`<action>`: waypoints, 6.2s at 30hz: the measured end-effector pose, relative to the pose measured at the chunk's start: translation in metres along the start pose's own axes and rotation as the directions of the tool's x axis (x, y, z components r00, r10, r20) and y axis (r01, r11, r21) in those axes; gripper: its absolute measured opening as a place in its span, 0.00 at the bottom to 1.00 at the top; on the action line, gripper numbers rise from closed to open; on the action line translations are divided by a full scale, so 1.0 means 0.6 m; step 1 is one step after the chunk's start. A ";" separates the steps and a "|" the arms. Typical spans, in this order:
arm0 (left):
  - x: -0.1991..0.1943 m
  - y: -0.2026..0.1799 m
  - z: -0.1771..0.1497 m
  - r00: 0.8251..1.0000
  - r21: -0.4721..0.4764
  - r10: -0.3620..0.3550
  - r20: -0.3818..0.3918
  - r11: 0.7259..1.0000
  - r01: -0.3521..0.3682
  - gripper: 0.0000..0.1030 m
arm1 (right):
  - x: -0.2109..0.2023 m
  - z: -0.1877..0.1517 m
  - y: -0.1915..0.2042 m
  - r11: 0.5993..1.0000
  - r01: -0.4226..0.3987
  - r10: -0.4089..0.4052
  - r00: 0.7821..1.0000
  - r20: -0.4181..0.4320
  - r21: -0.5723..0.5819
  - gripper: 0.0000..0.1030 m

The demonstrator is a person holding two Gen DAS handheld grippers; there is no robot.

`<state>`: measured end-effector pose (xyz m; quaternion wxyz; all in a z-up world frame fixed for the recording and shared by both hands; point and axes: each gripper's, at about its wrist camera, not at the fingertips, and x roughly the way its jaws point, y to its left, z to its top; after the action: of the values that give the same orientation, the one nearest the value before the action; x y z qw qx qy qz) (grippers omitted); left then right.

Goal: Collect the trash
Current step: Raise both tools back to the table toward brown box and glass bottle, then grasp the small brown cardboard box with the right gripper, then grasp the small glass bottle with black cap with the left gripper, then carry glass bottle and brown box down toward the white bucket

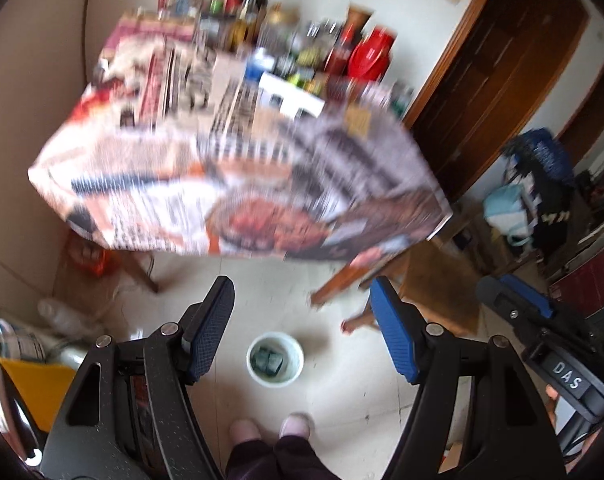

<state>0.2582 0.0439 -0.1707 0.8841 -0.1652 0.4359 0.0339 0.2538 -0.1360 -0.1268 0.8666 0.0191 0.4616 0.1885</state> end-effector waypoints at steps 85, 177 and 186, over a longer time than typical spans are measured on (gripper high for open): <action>0.574 0.075 0.434 0.931 0.043 -0.050 -0.361 0.997 0.070 0.67 | 0.516 0.390 -0.098 0.975 0.182 -0.146 0.957 -0.253 0.124 0.62; -0.175 -0.031 0.136 0.944 0.162 -0.045 0.326 0.987 -0.009 0.26 | -0.103 0.121 0.040 0.999 -0.042 0.047 0.967 0.250 -0.022 0.35; -0.158 0.005 0.054 0.980 0.163 -0.042 0.193 0.987 0.010 0.26 | -0.098 0.058 0.060 1.000 -0.029 0.029 0.990 0.140 -0.002 0.35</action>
<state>0.2237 0.0652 -0.0791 0.9334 -0.0947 0.3460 0.0028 0.2411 -0.1182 -0.0530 0.8941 0.0390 0.3991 0.1995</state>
